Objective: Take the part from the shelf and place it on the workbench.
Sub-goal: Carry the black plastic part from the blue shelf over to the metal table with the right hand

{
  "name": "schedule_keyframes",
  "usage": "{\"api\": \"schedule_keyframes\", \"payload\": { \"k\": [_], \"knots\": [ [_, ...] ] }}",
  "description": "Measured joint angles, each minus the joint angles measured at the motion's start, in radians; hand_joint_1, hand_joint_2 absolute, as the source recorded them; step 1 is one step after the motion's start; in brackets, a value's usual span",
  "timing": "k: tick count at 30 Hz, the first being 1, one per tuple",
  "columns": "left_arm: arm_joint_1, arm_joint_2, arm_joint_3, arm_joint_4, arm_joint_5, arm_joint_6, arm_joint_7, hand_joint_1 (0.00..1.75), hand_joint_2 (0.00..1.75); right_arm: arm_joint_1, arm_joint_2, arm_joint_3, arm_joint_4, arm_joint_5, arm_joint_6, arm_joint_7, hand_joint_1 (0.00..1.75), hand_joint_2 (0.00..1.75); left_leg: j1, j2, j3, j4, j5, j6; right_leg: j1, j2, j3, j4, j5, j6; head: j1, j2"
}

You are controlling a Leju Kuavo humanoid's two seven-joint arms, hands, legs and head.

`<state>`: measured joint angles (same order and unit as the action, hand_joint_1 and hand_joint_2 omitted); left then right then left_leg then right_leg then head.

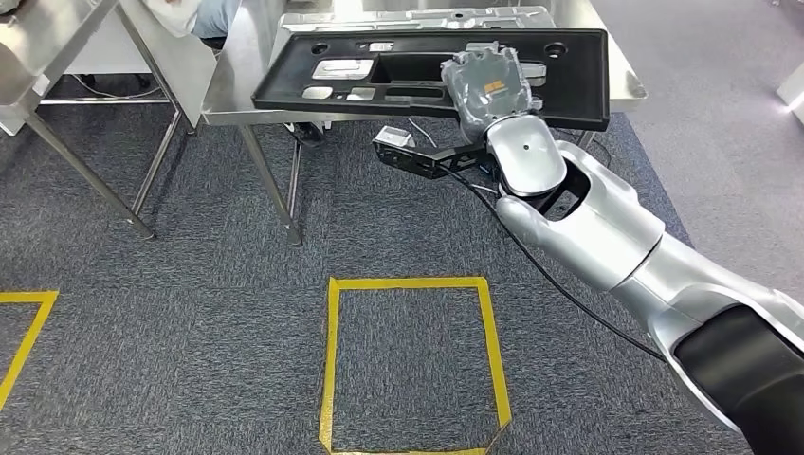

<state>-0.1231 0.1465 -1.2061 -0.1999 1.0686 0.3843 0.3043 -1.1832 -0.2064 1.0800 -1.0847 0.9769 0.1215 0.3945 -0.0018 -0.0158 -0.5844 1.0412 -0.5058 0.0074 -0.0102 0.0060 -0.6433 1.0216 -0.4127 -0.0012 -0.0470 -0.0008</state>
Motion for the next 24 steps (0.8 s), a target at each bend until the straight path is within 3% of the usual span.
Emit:
{"api": "schedule_keyframes", "payload": {
  "k": [2,4,5,6,8,10,12,14,16,17,19,20,21,22,24],
  "knots": [
    [0.000,0.000,0.000,0.000,0.001,0.000,0.000,0.00,1.75,-0.001,0.002,0.000,0.000,0.000,0.000,0.001,1.75,1.75,0.005,0.004,-0.045,0.090,-0.037,-0.011,-0.003,-0.001,0.015,-0.009,-0.005,-0.008,-0.002,0.000],
    [0.001,0.000,0.000,0.000,0.001,0.000,0.000,0.00,1.75,0.000,0.005,0.003,0.002,-0.002,0.001,0.001,1.75,1.75,0.010,0.006,-0.124,0.218,-0.071,-0.021,-0.003,-0.001,0.027,-0.011,-0.014,-0.012,-0.003,0.000],
    [0.001,0.000,0.000,0.000,0.002,0.000,0.000,0.00,1.75,0.002,0.006,0.006,0.003,-0.002,0.001,0.000,1.75,1.75,0.013,0.007,-0.154,0.253,-0.067,-0.025,-0.004,0.000,0.033,-0.011,-0.019,-0.011,-0.004,0.000],
    [0.002,0.000,0.000,0.000,0.002,-0.001,0.001,0.00,1.75,0.004,0.007,0.009,0.005,-0.003,0.001,0.000,1.75,1.75,0.016,0.007,-0.169,0.255,-0.047,-0.028,-0.004,0.000,0.039,-0.011,-0.024,-0.010,-0.004,0.000],
    [0.003,0.000,0.000,0.000,0.002,-0.001,0.001,0.00,1.75,0.005,0.008,0.014,0.007,-0.004,0.001,0.000,1.75,1.75,0.024,0.009,-0.144,0.155,0.035,-0.033,-0.006,0.001,0.054,-0.010,-0.037,-0.005,-0.003,0.000],
    [0.003,0.000,0.000,0.000,0.002,-0.003,0.002,0.00,1.75,0.003,0.008,0.015,0.008,-0.005,0.001,0.000,1.75,1.75,0.025,0.009,-0.096,0.033,0.091,-0.035,-0.006,0.002,0.064,-0.008,-0.049,0.006,-0.004,0.000],
    [0.002,-0.001,0.000,0.000,0.002,-0.004,0.003,0.00,1.75,0.001,0.009,0.016,0.010,-0.006,0.001,0.000,1.75,1.75,0.019,0.008,-0.075,-0.010,0.092,-0.025,-0.003,0.004,0.067,-0.010,-0.056,0.018,-0.005,0.000],
    [0.001,-0.001,0.000,0.000,0.002,-0.005,0.004,0.00,1.75,0.001,0.010,0.017,0.011,-0.007,0.002,-0.001,1.75,1.75,0.016,0.008,-0.070,-0.013,0.087,-0.008,-0.005,0.005,0.069,-0.013,-0.062,0.030,-0.005,0.000],
    [0.001,0.000,0.000,0.000,0.002,-0.005,0.004,0.00,1.75,0.000,0.010,0.017,0.012,-0.007,0.003,-0.002,1.75,1.75,0.015,0.007,-0.057,-0.018,0.081,0.008,-0.008,0.002,0.058,0.021,-0.084,0.038,-0.002,0.000],
    [0.001,0.000,0.000,0.000,0.002,-0.005,0.004,0.00,1.75,-0.002,0.010,0.017,0.012,-0.007,0.003,-0.002,1.75,1.75,0.014,0.008,-0.050,-0.020,0.078,0.016,-0.008,0.001,0.033,0.070,-0.104,0.039,-0.001,0.000],
    [0.001,0.000,0.000,0.000,0.002,-0.006,0.004,0.00,1.75,-0.002,0.010,0.018,0.013,-0.008,0.005,-0.002,1.75,1.75,0.009,0.009,-0.039,-0.020,0.067,0.028,-0.006,-0.001,-0.048,0.212,-0.146,0.035,0.001,0.000],
    [0.001,0.000,0.000,0.000,0.002,-0.006,0.004,0.00,1.75,-0.001,0.010,0.019,0.013,-0.008,0.006,-0.003,1.75,1.75,0.006,0.009,-0.033,-0.020,0.062,0.032,-0.005,-0.001,-0.087,0.267,-0.152,0.033,0.001,0.000],
    [0.001,0.000,0.000,0.000,0.002,-0.007,0.003,0.00,1.75,0.001,0.010,0.020,0.014,-0.008,0.007,-0.003,1.75,1.75,0.003,0.008,-0.026,-0.019,0.056,0.035,-0.004,-0.001,-0.110,0.287,-0.140,0.030,0.001,0.000],
    [0.001,0.000,0.000,0.000,0.002,-0.008,0.003,0.00,1.75,0.002,0.009,0.021,0.014,-0.008,0.009,-0.003,1.75,1.75,0.001,0.006,-0.019,-0.018,0.050,0.036,-0.002,-0.001,-0.113,0.267,-0.111,0.025,0.001,0.000],
    [0.002,0.000,0.000,0.000,0.001,-0.009,0.003,0.00,1.75,0.001,0.009,0.022,0.016,-0.009,0.010,-0.003,1.75,1.75,-0.001,0.003,-0.004,-0.015,0.036,0.035,0.008,-0.002,-0.074,0.140,-0.025,0.010,0.002,0.000]
  ]
}}
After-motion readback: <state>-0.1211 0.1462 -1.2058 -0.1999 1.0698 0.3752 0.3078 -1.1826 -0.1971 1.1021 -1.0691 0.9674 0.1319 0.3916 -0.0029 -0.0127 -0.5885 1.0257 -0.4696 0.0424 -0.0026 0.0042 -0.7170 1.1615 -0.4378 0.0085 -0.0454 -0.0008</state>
